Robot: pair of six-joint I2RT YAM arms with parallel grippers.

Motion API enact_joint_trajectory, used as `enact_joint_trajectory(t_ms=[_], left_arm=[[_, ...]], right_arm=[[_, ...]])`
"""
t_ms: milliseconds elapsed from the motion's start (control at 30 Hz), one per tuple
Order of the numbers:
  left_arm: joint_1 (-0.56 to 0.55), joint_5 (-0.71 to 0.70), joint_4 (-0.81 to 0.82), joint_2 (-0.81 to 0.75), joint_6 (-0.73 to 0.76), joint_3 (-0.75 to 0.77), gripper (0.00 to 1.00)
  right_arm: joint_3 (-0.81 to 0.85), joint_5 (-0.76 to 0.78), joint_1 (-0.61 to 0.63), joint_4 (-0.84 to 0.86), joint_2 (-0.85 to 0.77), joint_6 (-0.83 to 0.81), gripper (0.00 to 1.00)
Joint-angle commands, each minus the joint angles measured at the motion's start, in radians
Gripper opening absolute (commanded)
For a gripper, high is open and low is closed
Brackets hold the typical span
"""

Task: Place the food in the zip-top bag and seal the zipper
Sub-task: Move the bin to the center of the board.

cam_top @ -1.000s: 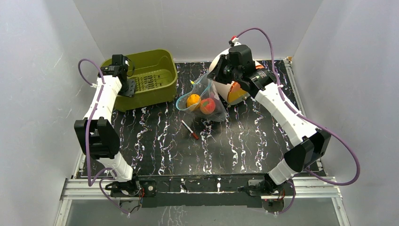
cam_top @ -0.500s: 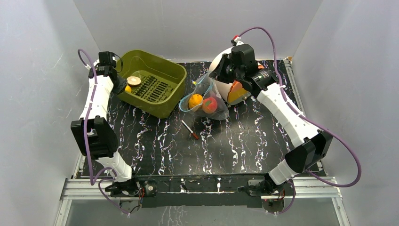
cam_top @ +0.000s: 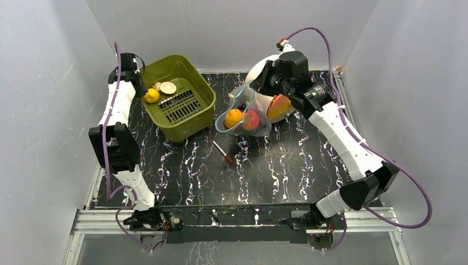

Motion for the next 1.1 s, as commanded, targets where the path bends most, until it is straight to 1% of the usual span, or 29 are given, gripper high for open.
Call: enact_joint_trajectory(t_ms=[0, 200, 300, 367, 467, 533, 633, 700, 767, 833, 967, 1067], left_arm=[[0.007, -0.036, 0.072, -0.023, 0.285, 0.013, 0.0], [0.01, -0.089, 0.106, -0.035, 0.436, -0.02, 0.0], [0.018, -0.138, 0.125, -0.025, 0.466, -0.019, 0.0], [0.027, -0.154, 0.132, -0.013, 0.465, -0.003, 0.07], [0.028, -0.153, 0.139, -0.002, 0.443, 0.037, 0.29], [0.029, -0.143, 0.138, 0.002, 0.422, 0.069, 0.41], [0.029, -0.13, 0.141, 0.002, 0.387, 0.098, 0.51], [0.029, -0.11, 0.141, -0.004, 0.347, 0.114, 0.56], [0.027, -0.081, 0.129, -0.016, 0.267, 0.132, 0.61], [0.028, -0.051, 0.136, -0.031, 0.192, 0.133, 0.62], [0.027, 0.06, 0.128, -0.039, 0.157, 0.126, 0.63], [0.023, 0.084, 0.122, -0.027, 0.144, 0.12, 0.64]], right_arm=[[0.016, 0.039, -0.006, 0.099, -0.077, -0.063, 0.0], [0.009, 0.056, -0.006, 0.099, -0.087, -0.085, 0.0], [0.009, 0.059, -0.006, 0.098, -0.089, -0.092, 0.0], [0.01, 0.061, -0.006, 0.099, -0.088, -0.092, 0.0], [0.01, 0.056, -0.006, 0.098, -0.086, -0.09, 0.0], [0.01, 0.055, -0.006, 0.097, -0.086, -0.086, 0.0], [0.01, 0.058, -0.006, 0.092, -0.088, -0.082, 0.0], [0.01, 0.06, -0.006, 0.089, -0.09, -0.08, 0.0], [0.009, 0.061, -0.006, 0.085, -0.092, -0.077, 0.0], [0.009, 0.062, -0.006, 0.081, -0.094, -0.075, 0.0], [-0.001, 0.054, -0.006, 0.082, -0.098, -0.073, 0.0], [-0.008, 0.047, -0.006, 0.086, -0.101, -0.065, 0.0]])
